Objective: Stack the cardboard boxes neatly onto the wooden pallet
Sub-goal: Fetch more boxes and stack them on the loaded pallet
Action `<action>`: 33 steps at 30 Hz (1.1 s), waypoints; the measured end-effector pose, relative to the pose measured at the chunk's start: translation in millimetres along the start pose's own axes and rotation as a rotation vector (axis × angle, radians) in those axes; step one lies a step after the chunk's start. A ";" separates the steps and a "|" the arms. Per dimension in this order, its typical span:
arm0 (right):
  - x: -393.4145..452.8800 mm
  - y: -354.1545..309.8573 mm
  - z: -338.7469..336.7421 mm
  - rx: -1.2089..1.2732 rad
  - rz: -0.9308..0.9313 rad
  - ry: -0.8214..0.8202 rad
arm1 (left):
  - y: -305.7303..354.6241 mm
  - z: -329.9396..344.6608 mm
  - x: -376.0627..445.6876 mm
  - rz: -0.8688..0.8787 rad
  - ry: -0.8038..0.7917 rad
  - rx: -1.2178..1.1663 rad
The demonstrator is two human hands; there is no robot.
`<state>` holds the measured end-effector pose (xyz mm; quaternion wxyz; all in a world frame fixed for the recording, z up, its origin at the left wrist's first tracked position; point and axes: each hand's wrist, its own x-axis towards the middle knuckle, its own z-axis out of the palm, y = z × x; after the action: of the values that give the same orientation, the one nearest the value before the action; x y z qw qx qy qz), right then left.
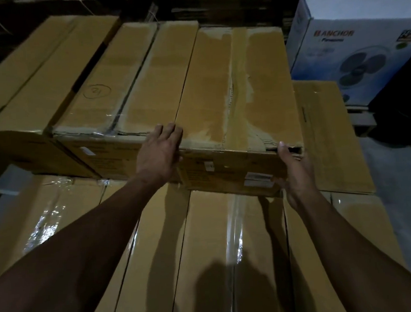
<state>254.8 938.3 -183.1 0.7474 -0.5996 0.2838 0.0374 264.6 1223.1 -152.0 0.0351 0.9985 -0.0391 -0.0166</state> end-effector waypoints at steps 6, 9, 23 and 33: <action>5.7 -8.5 2.9 -0.035 -0.050 0.005 | 1.7 -6.4 1.1 0.052 0.186 -0.079; 9.8 -12.6 6.1 -0.031 -0.075 0.002 | -1.0 -6.8 7.0 0.041 0.236 -0.116; 21.1 3.6 8.3 -0.040 -0.107 0.031 | 1.6 9.1 2.8 0.012 0.246 0.056; 25.4 8.8 10.9 -0.061 -0.075 0.057 | 0.8 17.5 4.5 -0.021 0.208 0.039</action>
<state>276.7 943.5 -201.4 0.7212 -0.6331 0.2811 0.0008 268.3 1220.7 -169.5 0.0195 0.9957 -0.0251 0.0873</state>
